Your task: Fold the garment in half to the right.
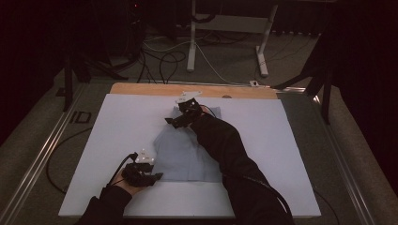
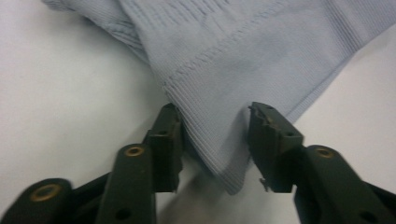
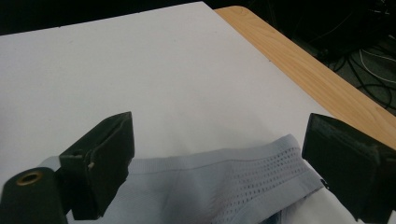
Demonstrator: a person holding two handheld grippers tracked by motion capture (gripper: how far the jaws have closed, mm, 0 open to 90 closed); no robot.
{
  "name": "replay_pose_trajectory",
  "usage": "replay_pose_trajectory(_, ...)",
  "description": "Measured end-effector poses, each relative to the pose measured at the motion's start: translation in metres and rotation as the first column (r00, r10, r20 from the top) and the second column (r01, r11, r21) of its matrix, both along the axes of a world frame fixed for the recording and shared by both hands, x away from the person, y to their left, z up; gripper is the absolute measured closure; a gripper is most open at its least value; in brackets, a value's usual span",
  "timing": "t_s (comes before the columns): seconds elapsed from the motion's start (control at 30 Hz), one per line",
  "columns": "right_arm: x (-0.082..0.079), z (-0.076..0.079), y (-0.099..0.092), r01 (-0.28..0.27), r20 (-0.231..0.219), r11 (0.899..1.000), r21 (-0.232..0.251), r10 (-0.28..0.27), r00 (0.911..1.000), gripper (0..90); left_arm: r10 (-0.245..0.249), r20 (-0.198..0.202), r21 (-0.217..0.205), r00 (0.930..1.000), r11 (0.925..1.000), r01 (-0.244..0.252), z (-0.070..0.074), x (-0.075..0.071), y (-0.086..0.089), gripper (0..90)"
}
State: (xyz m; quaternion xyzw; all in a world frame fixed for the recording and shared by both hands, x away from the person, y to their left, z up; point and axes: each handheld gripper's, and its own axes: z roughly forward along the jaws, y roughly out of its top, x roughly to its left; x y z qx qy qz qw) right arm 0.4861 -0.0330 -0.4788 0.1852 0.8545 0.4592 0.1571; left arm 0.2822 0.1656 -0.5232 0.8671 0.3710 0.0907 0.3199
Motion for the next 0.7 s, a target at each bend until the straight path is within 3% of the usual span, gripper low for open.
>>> replay_pose_trajectory(0.17, 0.004, 0.002, 0.001, 0.008, 0.006, 1.000, -0.005, -0.008, 0.9999, 12.2, -0.028, 0.019, 0.002, 0.9994, 0.9996, 0.028, 0.001, -0.002, -0.004, 75.5)
replay_pose_trajectory(0.27, 0.008, 0.002, 0.001, 0.025, -0.012, 1.000, -0.002, -0.025, 0.9996, 12.2, -0.031, 0.011, -0.024, 0.9995, 0.9992, 0.031, 0.003, 0.000, -0.004, 85.4)
replay_pose_trajectory(0.43, 0.015, 0.001, 0.002, 0.049, -0.039, 0.999, -0.001, -0.049, 0.9981, 12.1, -0.033, 0.005, -0.050, 0.9994, 0.9982, 0.033, 0.007, 0.001, -0.005, 86.5)
replay_pose_trajectory(0.53, 0.018, 0.000, 0.003, 0.055, -0.033, 0.998, -0.006, -0.055, 0.9980, 10.6, -0.016, 0.042, -0.060, 0.9990, 0.9981, 0.018, 0.014, -0.002, -0.007, 86.4)
replay_pose_trajectory(0.7, 0.023, 0.000, 0.003, 0.096, -0.060, 0.995, 0.015, -0.095, 0.9937, 13.0, -0.025, 0.043, -0.067, 0.9988, 0.9974, 0.028, 0.017, -0.002, -0.010, 86.4)
